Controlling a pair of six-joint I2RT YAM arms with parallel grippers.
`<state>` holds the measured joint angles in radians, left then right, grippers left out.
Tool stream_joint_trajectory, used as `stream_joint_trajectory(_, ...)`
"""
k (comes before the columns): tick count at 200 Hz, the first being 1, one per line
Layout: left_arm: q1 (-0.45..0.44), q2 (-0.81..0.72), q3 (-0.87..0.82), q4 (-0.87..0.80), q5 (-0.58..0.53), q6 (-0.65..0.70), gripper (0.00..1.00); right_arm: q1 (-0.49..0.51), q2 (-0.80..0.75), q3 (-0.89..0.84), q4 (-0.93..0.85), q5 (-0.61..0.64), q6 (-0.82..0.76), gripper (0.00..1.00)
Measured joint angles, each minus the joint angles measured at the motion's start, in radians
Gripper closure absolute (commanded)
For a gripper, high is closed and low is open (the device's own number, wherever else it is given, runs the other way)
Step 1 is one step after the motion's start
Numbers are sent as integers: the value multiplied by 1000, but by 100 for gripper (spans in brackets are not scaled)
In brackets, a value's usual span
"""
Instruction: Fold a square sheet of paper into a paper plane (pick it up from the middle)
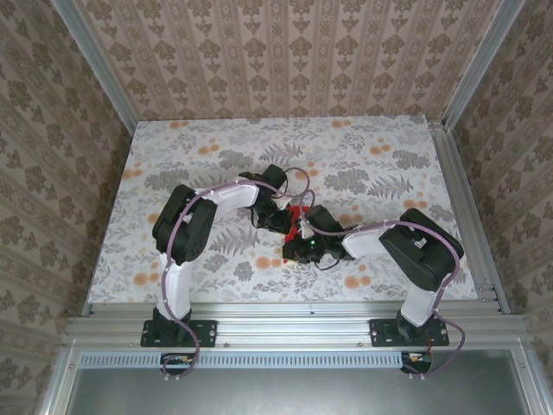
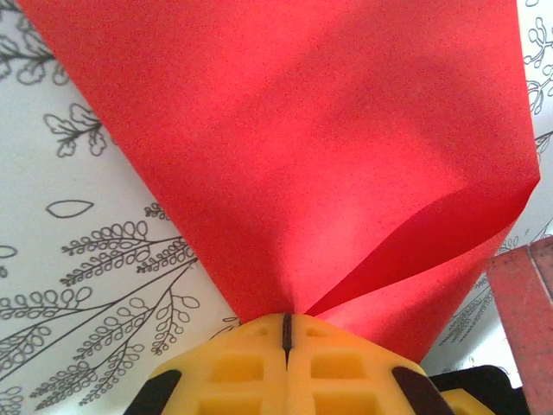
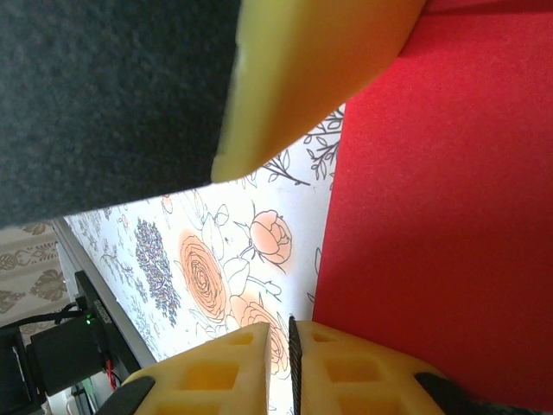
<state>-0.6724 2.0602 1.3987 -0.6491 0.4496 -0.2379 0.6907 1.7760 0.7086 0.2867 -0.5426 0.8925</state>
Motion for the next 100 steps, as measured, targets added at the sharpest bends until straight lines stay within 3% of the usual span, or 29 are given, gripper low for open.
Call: stream_joint_trajectory(100,1,1,-2,2,3,8,98,47,-6,48,-117,53,-52,82)
